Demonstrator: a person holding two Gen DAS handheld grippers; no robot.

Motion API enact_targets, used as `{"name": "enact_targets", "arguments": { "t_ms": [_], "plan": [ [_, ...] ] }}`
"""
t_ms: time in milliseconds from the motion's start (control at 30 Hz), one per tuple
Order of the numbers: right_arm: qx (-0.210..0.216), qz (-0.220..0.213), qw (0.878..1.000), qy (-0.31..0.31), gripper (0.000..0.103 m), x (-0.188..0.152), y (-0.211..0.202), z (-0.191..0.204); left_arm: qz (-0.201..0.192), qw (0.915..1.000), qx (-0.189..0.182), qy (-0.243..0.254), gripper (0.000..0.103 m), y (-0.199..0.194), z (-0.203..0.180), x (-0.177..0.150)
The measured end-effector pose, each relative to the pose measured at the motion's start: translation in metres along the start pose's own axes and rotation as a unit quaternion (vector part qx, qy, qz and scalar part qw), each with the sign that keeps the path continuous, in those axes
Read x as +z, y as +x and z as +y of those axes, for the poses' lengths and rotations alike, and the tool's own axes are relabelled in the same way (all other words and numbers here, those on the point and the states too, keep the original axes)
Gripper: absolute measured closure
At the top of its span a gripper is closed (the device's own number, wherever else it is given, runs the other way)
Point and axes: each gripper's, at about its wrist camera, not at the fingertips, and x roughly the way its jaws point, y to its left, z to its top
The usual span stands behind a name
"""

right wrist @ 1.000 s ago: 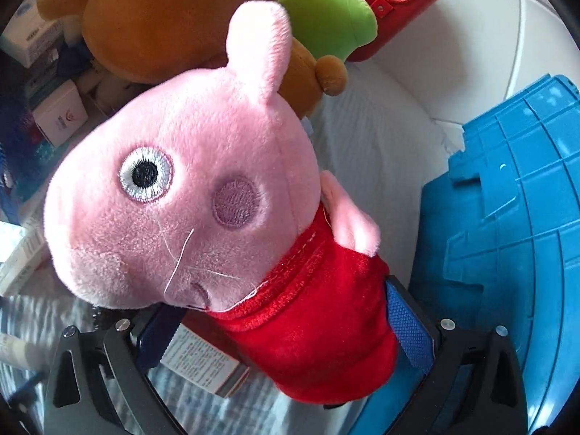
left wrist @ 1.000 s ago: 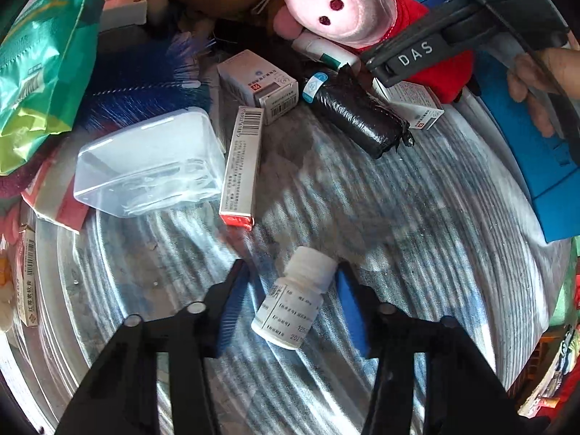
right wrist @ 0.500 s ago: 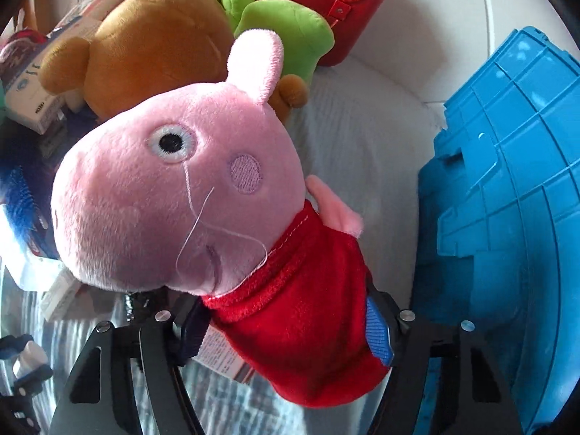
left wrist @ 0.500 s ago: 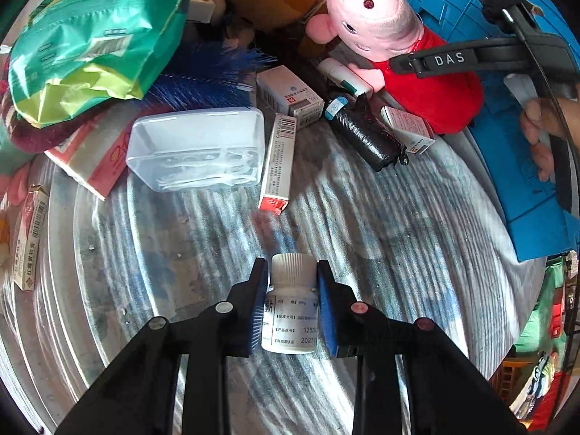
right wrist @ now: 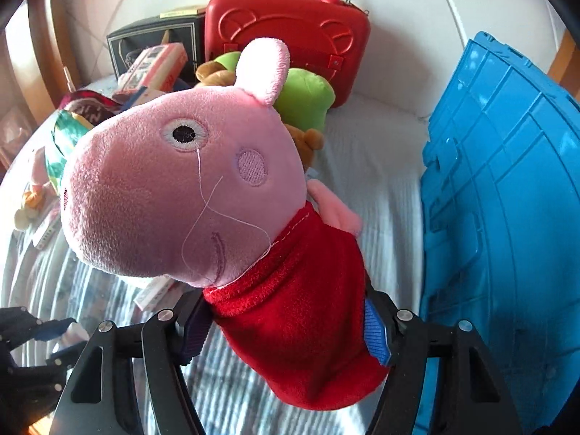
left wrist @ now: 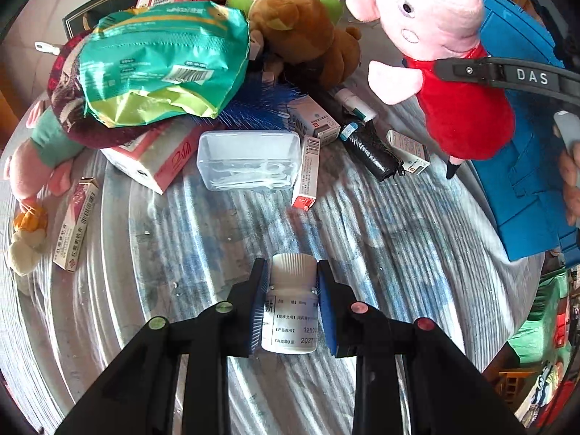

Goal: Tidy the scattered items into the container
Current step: 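Grasp the white pill bottle with the left tool while the right tool grasps the Peppa Pig plush, then lift and carry the pill bottle and Peppa plush over the blue crate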

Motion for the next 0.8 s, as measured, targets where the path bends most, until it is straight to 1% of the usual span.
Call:
{"name": "enact_targets", "arguments": {
  "t_ms": [133,233,433,667,800],
  "plan": [
    [0.02,-0.018,0.999,0.018,0.034,-0.009,-0.032,0.001,-0.014,0.9999,0.007,0.0,0.077,-0.02,-0.003,-0.005],
    [0.028,-0.03,0.999,0.02,0.034,-0.017,-0.051,-0.001,-0.024,0.9996,0.015,-0.004,0.077,-0.035,-0.002,-0.011],
    [0.043,-0.045,0.998,0.027,0.034,-0.04,-0.092,0.002,-0.035,0.9984,0.043,-0.015,0.077,-0.059,0.002,-0.017],
    [0.05,-0.058,0.996,0.039,0.033,-0.062,-0.139,0.01,-0.062,0.9946,0.076,-0.032,0.077,-0.097,0.015,-0.011],
    [0.051,-0.068,0.995,0.05,0.033,-0.072,-0.16,0.011,-0.078,0.9927,0.083,-0.039,0.077,-0.118,0.024,-0.003]
  ]
}}
